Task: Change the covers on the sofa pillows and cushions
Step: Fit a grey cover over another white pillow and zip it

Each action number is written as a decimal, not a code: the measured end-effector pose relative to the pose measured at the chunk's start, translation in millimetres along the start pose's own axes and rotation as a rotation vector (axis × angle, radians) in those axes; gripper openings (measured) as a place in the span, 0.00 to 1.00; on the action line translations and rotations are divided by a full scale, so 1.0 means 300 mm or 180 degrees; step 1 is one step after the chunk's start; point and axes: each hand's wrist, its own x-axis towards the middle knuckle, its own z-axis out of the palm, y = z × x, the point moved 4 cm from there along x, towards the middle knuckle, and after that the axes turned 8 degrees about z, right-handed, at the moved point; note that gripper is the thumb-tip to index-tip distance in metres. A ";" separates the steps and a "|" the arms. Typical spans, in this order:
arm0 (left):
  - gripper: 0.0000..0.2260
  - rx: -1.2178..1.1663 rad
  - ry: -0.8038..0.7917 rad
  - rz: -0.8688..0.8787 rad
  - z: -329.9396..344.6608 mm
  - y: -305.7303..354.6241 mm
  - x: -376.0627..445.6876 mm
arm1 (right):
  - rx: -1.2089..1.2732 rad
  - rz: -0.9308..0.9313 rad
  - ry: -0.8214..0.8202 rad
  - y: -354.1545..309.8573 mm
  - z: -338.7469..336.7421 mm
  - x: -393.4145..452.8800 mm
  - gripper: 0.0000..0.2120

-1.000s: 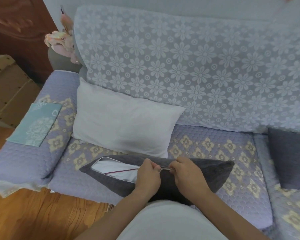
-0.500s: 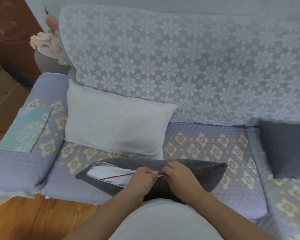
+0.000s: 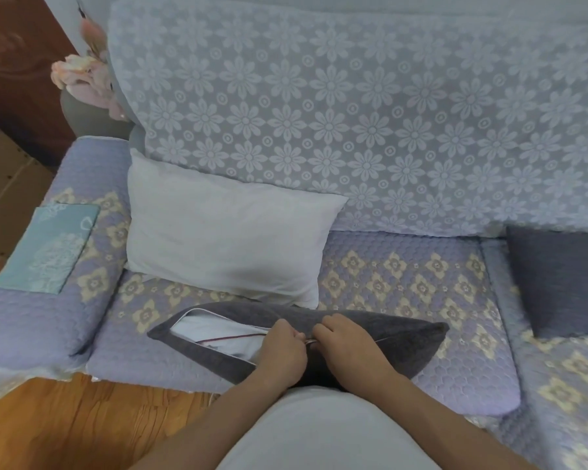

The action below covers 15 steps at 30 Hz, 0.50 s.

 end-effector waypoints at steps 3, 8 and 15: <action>0.05 0.0081 0.0304 -0.0102 -0.032 -0.007 -0.001 | -0.0057 0.0197 0.0139 0.004 -0.034 0.001 0.17; 0.05 0.0134 0.0617 -0.0251 -0.087 -0.042 0.015 | -0.0060 0.0455 0.0409 0.025 -0.098 -0.007 0.17; 0.05 0.0338 0.0770 -0.0301 -0.127 -0.081 0.076 | -0.0021 0.0662 0.0420 0.093 -0.113 -0.019 0.14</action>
